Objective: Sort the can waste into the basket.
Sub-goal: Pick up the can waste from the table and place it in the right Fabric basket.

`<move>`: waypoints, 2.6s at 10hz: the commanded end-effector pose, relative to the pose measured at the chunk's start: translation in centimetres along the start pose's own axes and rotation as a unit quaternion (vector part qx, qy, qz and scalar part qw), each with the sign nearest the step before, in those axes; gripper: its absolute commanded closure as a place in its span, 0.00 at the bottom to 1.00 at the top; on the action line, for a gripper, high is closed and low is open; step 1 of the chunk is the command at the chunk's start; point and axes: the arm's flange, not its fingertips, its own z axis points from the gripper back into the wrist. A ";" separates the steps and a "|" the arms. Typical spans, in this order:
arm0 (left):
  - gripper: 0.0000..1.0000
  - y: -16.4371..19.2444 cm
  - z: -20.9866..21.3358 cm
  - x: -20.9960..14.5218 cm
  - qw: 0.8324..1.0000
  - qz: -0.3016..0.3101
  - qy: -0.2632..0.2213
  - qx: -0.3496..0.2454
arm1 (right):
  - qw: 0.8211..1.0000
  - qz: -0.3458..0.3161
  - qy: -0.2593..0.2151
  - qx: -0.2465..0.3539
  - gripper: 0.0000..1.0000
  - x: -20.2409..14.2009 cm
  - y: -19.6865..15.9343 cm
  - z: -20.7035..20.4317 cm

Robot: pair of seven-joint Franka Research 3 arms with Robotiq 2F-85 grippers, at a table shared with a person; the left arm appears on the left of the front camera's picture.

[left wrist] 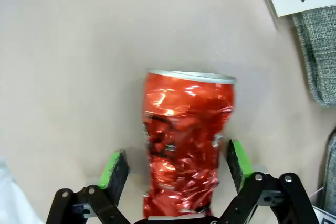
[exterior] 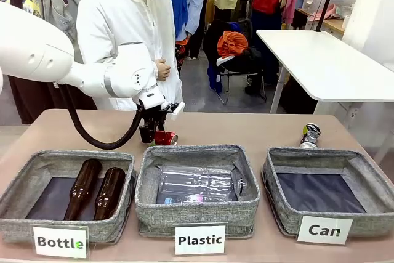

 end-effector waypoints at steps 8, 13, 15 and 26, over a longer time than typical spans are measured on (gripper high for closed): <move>1.00 0.4 0.6 -0.2 1.000 0.017 0.015 0.007 | 1.000 0.012 -0.008 0.011 0.00 0.3 -0.1 0.0; 1.00 -5.4 10.8 -0.6 0.996 0.046 -0.010 0.074 | 1.000 0.012 -0.008 0.011 0.00 0.3 -0.1 0.0; 1.00 -11.6 16.6 0.6 0.994 0.085 0.001 0.062 | 1.000 0.012 -0.008 0.011 0.00 0.3 -0.1 0.0; 1.00 -27.9 16.7 1.3 0.995 0.084 0.032 0.051 | 1.000 0.012 -0.008 0.011 0.00 0.3 -0.1 0.0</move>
